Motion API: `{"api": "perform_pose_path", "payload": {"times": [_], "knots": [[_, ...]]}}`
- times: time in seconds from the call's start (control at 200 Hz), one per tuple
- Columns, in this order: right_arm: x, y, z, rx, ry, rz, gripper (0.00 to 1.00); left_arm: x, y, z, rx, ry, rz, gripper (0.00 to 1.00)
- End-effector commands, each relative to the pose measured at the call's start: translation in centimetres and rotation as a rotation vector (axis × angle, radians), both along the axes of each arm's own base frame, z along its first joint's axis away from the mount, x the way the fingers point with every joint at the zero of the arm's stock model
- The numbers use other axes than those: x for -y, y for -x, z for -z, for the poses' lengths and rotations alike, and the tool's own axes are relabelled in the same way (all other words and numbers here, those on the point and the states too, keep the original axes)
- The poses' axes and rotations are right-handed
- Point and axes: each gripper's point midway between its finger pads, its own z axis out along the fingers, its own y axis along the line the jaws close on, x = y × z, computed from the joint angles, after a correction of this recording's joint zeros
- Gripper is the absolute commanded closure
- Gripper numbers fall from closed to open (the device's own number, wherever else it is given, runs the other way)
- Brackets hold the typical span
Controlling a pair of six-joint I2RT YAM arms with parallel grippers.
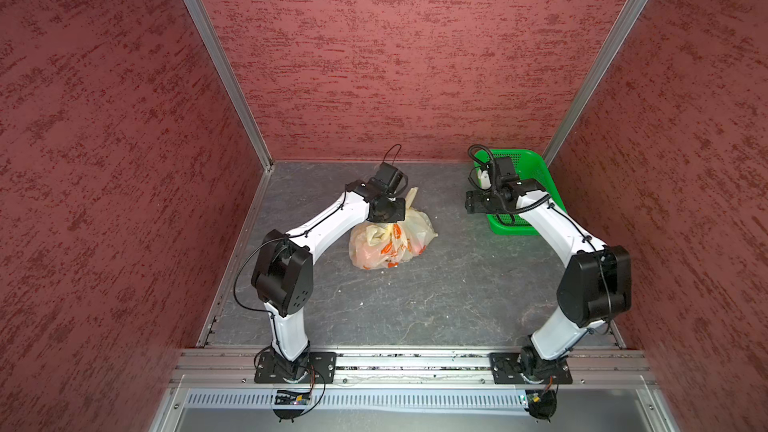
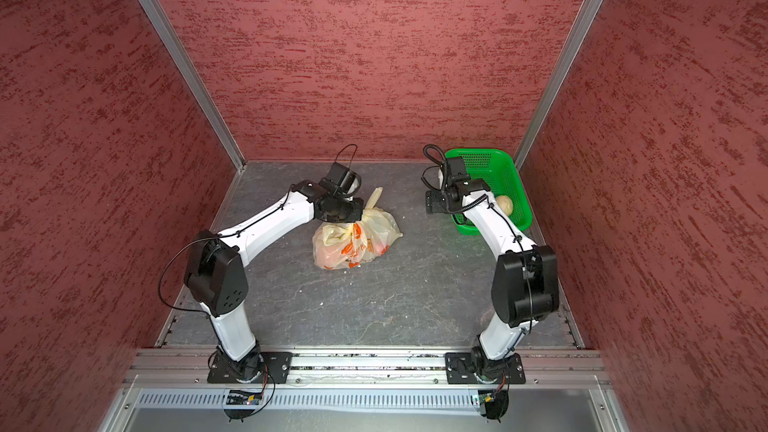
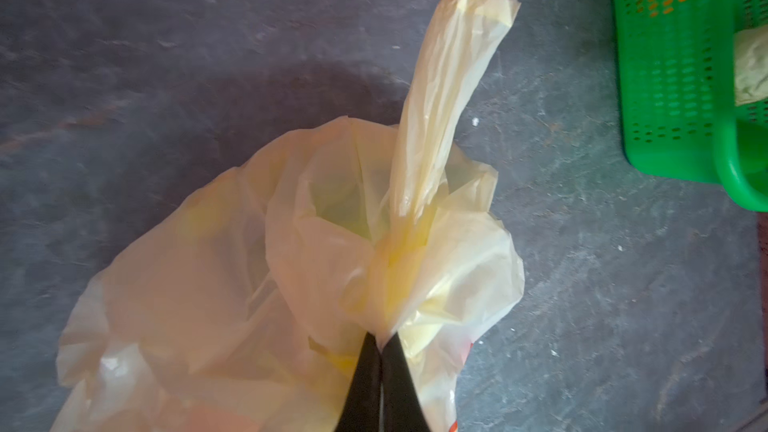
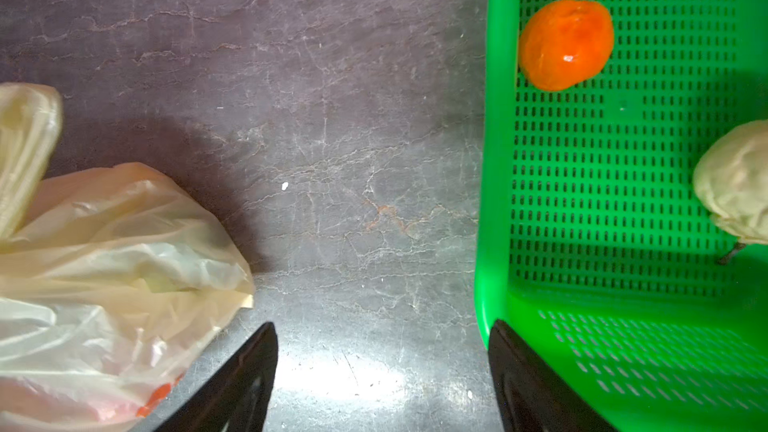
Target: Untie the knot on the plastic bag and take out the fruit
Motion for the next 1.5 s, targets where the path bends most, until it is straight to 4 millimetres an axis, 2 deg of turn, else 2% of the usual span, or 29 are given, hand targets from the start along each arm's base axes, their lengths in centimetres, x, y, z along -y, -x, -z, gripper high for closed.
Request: {"api": "perform_pose_path", "payload": {"times": [0.0, 0.125, 0.17, 0.245, 0.281, 0.376, 0.476, 0.556, 0.671, 0.781, 0.922, 0.932, 0.952, 1.117, 1.182, 1.302, 1.498], "knots": [[-1.4, 0.5, -1.5, 0.05, -0.06, -0.034, 0.19, 3.1, 1.7, -0.3, -0.049, 0.098, -0.037, 1.0], [-2.2, 1.3, -1.3, 0.047, -0.089, -0.066, 0.18, 6.1, 2.6, -0.5, -0.063, 0.128, 0.004, 0.99], [-2.6, 1.5, -1.3, 0.047, -0.103, -0.088, 0.18, 6.6, 2.9, -0.4, -0.074, 0.124, 0.018, 0.9], [-3.3, 2.0, -1.5, 0.047, -0.125, -0.118, 0.17, 6.9, 3.3, -0.6, -0.078, 0.122, 0.028, 0.65], [-3.6, 2.1, -1.4, 0.046, -0.134, -0.128, 0.16, 6.7, 3.3, -1.0, -0.069, 0.122, 0.023, 0.53], [-4.6, 2.7, -1.5, 0.042, -0.172, -0.165, 0.15, 5.5, 3.2, -3.0, -0.015, 0.104, 0.01, 0.36], [-5.7, 3.5, -2.0, 0.046, -0.222, -0.206, 0.15, 3.4, 3.4, -4.4, 0.043, 0.031, 0.017, 0.29], [-6.8, 4.3, -2.6, 0.057, -0.263, -0.245, 0.14, 1.4, 3.9, -3.9, 0.044, -0.047, 0.026, 0.27], [-8.4, 5.7, -3.2, 0.069, -0.311, -0.293, 0.14, -1.0, 4.9, -1.7, 0.012, -0.105, 0.033, 0.26], [-9.7, 6.7, -2.8, 0.059, -0.332, -0.318, 0.14, -2.1, 5.5, -0.1, -0.016, -0.089, 0.018, 0.26], [-11.1, 7.5, -1.9, 0.044, -0.345, -0.326, 0.14, -1.5, 4.6, 0.9, -0.033, -0.023, -0.015, 0.25], [-11.1, 7.6, -2.7, 0.065, -0.349, -0.33, 0.14, -1.4, 4.5, 0.9, -0.034, -0.015, -0.019, 0.25], [-11.2, 7.7, -2.8, 0.07, -0.35, -0.331, 0.14, -1.2, 4.3, 0.9, -0.035, -0.004, -0.023, 0.25], [-12.1, 8.3, -2.2, 0.071, -0.326, -0.344, 0.13, -0.2, 3.1, 2.0, -0.063, 0.037, -0.052, 0.26], [-12.4, 8.5, -1.9, 0.07, -0.328, -0.352, 0.14, 0.3, 3.1, 2.5, -0.079, 0.058, -0.055, 0.3], [-13.1, 8.9, -1.4, 0.065, -0.329, -0.371, 0.14, 1.1, 3.5, 3.2, -0.102, 0.095, -0.056, 0.46], [-14.6, 9.9, -0.6, 0.046, -0.335, -0.417, 0.15, 1.0, 3.8, 3.2, -0.09, 0.094, -0.079, 0.82]]}}
